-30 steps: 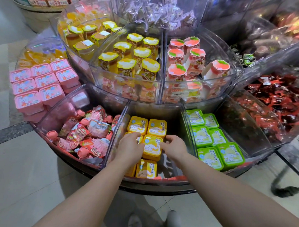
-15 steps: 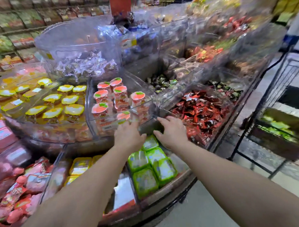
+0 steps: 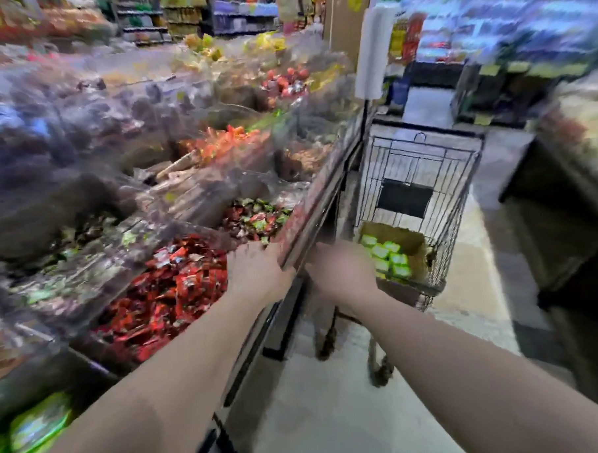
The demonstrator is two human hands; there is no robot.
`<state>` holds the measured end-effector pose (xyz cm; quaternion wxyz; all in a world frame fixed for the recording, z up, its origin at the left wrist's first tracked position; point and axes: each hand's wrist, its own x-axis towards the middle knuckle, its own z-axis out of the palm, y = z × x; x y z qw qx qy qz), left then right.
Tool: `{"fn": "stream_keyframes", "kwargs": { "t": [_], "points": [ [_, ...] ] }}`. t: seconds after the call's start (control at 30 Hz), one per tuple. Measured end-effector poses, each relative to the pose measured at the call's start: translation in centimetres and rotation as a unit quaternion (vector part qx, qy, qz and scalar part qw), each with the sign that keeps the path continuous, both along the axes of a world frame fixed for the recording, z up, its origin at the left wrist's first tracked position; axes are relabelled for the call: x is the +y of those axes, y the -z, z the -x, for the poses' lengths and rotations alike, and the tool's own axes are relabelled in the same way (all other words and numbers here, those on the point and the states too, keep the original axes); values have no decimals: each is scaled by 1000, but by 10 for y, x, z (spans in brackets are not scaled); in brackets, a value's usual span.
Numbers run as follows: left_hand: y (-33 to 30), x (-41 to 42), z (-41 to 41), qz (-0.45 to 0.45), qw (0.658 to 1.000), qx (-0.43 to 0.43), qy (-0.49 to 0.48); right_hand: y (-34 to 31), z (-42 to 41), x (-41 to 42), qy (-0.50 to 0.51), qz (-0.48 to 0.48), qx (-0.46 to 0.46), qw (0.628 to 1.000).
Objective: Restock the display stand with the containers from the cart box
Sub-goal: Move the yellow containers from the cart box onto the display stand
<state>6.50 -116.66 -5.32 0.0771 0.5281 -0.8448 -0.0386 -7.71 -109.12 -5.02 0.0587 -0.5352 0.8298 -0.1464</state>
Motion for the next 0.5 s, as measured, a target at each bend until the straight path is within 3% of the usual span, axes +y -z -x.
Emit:
{"fn": "stream_keyframes", "kwargs": {
  "t": [0.5],
  "points": [
    [43,-176,299,-18,988,5,150,38,277,-143,116,-60,5,991]
  ]
}}
